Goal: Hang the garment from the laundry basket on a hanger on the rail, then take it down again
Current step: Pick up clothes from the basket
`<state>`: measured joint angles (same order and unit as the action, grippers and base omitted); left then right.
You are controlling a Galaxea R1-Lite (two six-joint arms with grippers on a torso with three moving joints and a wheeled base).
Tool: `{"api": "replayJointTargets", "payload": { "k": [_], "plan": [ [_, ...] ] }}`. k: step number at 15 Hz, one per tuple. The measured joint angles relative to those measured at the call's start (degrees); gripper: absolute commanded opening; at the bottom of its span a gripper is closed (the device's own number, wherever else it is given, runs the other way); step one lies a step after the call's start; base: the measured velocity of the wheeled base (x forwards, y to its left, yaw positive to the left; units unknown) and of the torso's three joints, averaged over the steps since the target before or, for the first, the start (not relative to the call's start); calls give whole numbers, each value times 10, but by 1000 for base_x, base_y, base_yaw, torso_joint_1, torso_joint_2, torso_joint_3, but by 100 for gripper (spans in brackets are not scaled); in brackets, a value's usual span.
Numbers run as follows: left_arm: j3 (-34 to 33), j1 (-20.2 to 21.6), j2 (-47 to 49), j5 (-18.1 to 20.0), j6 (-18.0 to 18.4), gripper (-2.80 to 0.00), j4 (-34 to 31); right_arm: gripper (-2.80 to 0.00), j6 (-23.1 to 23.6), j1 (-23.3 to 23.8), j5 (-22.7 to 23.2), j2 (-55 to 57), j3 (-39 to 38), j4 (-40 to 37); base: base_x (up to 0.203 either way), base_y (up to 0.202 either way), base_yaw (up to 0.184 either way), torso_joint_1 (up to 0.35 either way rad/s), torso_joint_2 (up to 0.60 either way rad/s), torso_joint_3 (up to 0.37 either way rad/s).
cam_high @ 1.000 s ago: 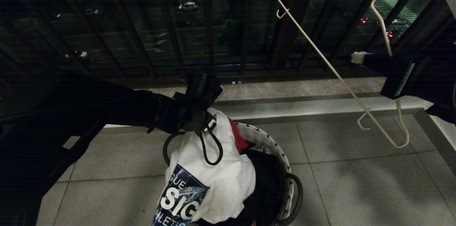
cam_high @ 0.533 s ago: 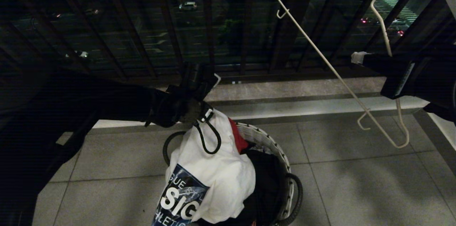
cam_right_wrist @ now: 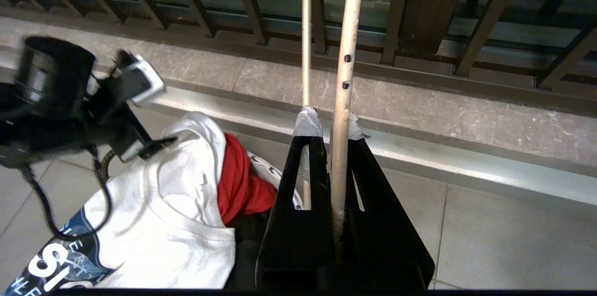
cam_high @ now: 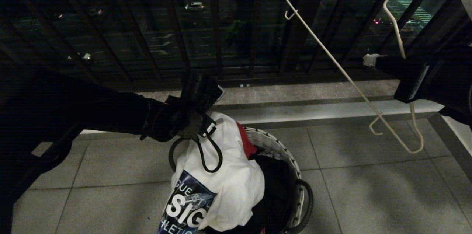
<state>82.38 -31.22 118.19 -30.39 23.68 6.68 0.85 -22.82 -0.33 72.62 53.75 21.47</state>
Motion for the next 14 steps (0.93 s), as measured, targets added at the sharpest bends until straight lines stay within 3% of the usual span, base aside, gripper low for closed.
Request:
{"api": "replayJointTargets", "payload": {
  "k": [7, 14],
  "plan": [
    [36, -1, 44, 0, 8, 0, 70, -280, 0, 0, 1, 3, -1, 0, 0, 0, 0, 0, 0, 0],
    [44, 1, 62, -1, 7, 0, 73, -280, 0, 0, 2, 3, -2, 0, 0, 0, 0, 0, 0, 0]
  ]
}}
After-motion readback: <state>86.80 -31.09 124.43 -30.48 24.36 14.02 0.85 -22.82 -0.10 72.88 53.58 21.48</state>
